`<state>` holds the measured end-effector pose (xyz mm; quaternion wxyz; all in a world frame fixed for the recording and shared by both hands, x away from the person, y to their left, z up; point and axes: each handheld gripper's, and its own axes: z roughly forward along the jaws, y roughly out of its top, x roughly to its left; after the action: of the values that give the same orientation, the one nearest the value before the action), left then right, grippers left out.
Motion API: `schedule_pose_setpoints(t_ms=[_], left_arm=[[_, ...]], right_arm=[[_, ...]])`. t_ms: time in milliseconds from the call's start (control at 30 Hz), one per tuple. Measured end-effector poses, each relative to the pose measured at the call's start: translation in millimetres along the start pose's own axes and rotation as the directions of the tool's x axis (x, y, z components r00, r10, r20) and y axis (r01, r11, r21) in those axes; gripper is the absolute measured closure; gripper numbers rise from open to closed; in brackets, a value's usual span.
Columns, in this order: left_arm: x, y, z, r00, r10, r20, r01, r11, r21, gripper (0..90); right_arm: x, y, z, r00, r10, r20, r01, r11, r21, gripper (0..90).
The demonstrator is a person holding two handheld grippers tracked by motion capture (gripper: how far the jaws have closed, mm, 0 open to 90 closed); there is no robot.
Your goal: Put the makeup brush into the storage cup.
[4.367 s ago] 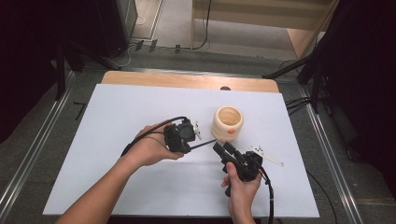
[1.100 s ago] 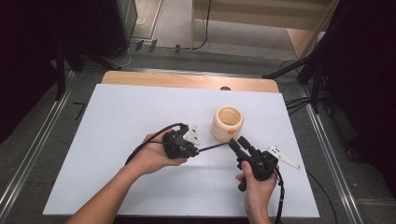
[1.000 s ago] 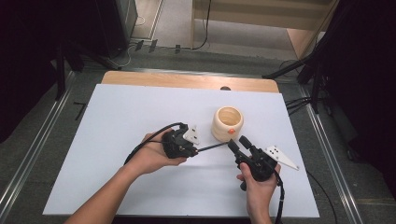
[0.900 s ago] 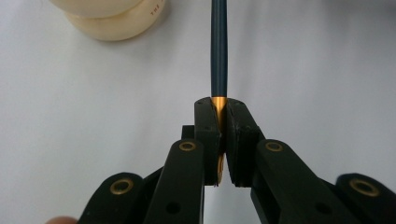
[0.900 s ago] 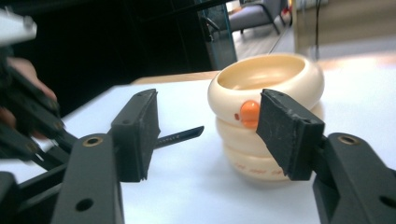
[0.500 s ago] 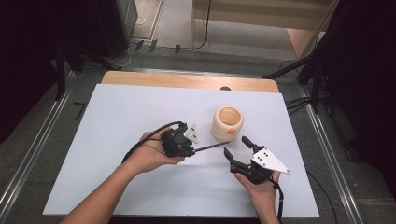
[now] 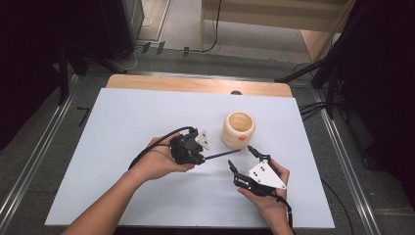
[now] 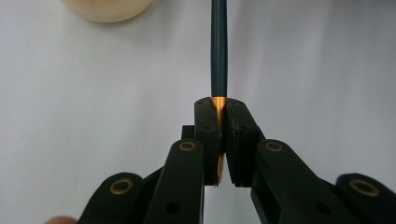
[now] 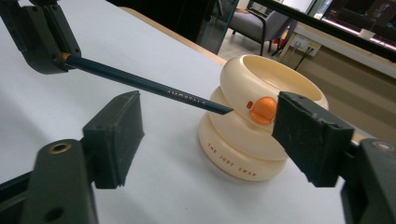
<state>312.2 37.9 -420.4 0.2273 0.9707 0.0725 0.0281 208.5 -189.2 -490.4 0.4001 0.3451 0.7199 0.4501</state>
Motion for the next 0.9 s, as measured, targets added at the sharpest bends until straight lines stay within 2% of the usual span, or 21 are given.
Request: schedule_pose_setpoints(t_ms=[133,367,467,700,900], left_arm=[[-1.9,1.6,2.9,1.0000,-0.001,0.004,0.001,1.0000,0.009,85.8],[-3.8,4.5,4.3,0.9999,0.002,0.017,-0.002,0.9997,0.023,85.8],[-4.2,5.3,3.8,0.9998,0.000,0.020,-0.001,0.9998,0.020,85.9],[-5.2,7.1,2.9,0.9997,0.002,0.023,-0.002,0.9995,0.032,85.9],[-6.5,8.3,4.6,0.9995,0.011,0.028,-0.012,0.9991,0.042,85.8]], right_arm=[[4.1,-0.1,0.8,0.9974,-0.067,0.027,0.067,0.998,0.013,28.8],[10.7,-2.0,4.5,0.9870,-0.158,0.033,0.156,0.987,0.040,28.0],[13.5,-2.3,5.4,0.9831,-0.180,0.036,0.178,0.983,0.048,28.1],[20.4,-3.6,8.6,0.9630,-0.265,0.049,0.262,0.963,0.064,33.2],[23.3,-3.7,9.5,0.9518,-0.300,0.063,0.296,0.953,0.066,35.4]])
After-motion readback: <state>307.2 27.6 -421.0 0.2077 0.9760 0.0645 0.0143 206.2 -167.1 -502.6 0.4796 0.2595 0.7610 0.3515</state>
